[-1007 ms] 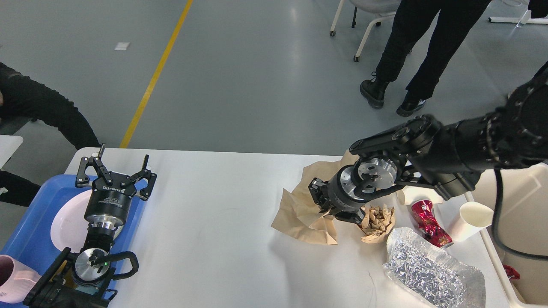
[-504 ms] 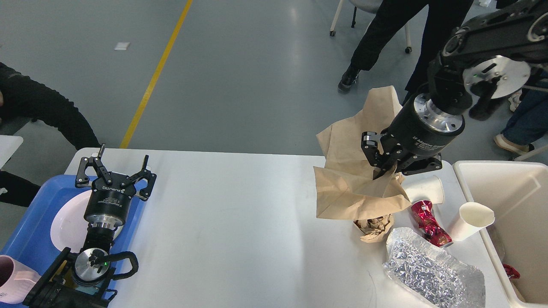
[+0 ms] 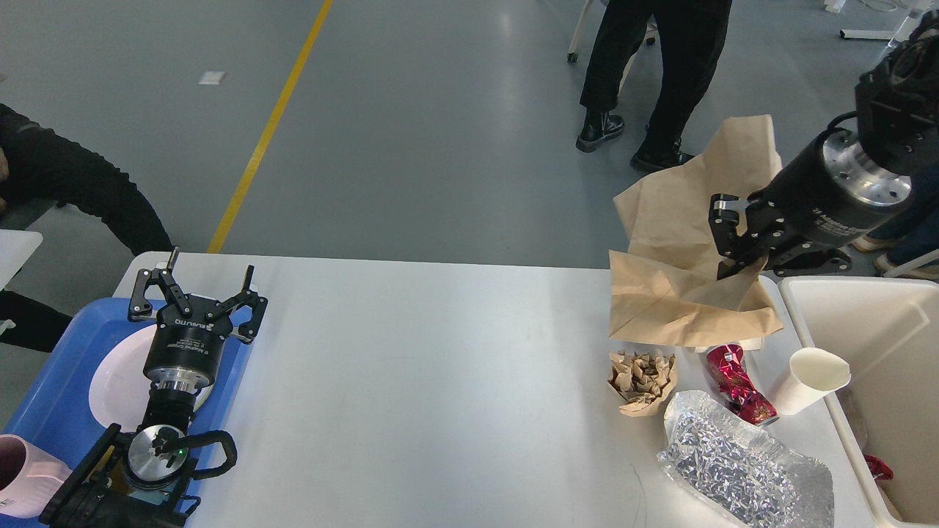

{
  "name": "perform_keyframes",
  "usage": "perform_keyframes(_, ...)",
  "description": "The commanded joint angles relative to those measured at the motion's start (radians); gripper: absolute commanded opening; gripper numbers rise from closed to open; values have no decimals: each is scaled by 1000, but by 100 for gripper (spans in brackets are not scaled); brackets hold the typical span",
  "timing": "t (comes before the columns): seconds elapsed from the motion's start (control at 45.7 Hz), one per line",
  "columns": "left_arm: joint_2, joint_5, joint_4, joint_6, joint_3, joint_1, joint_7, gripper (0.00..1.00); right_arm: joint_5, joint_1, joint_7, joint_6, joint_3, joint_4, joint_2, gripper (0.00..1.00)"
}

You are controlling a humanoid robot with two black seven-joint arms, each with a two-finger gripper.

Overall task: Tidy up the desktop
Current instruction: 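Lift the paper bag with the right gripper and carry it toward the bin, then drop the paper bag into the white bin and hold the right gripper there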

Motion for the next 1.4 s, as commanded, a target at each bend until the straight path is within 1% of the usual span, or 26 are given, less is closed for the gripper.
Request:
perform_keyframes(0.0,0,0,1,0,0,0,0,96,3,-24,0,-50,-115,-71,-80,0)
perform_keyframes(0.197,0,0,3,0,0,0,1,96,-16,-153,-8,-119,-131,-187,-305,0)
perform_keyframes(0.285,0,0,3,0,0,0,1,96,-29,-246,-13,-171,-123,-261,-405,0)
perform_keyframes(0.394,0,0,3,0,0,0,1,96,-31,-415,-13,-275,-74,-349,-485,0)
perform_keyframes(0.526,0,0,3,0,0,0,1,96,-26,-624,-13,-441,42,-405,-548,0)
perform_keyframes(0.657,0,0,3,0,0,0,1,96,-23,-794,-14,-583,138,-457,-580,0)
perform_keyframes(0.81,0,0,2,0,0,0,1,96,-12,-1039,-13,-686,268,-591,-568,0)
perform_keyframes(0.942,0,0,3,0,0,-2,0,96,-12,-1314,-16,-715,489,-755,-513,0)
perform_keyframes(1.029,-2,0,3,0,0,0,0,96,-14,-1490,-17,-716,611,-917,-464,0)
perform_keyframes(1.117,0,0,3,0,0,0,1,96,-14,-1631,-19,-715,690,-1115,-358,0)
perform_keyframes(1.139,-2,0,3,0,0,0,0,96,-14,-1709,-19,-715,714,-1227,-300,0)
perform_keyframes(1.204,0,0,3,0,0,0,0,96,-12,-1791,-19,-715,736,-1329,-243,0)
perform_keyframes(1.27,0,0,3,0,0,0,0,96,-12,-1842,-19,-717,753,-1398,-191,0)
perform_keyframes(1.38,0,0,3,0,0,0,1,96,-14,-1895,-19,-717,757,-1432,-142,0)
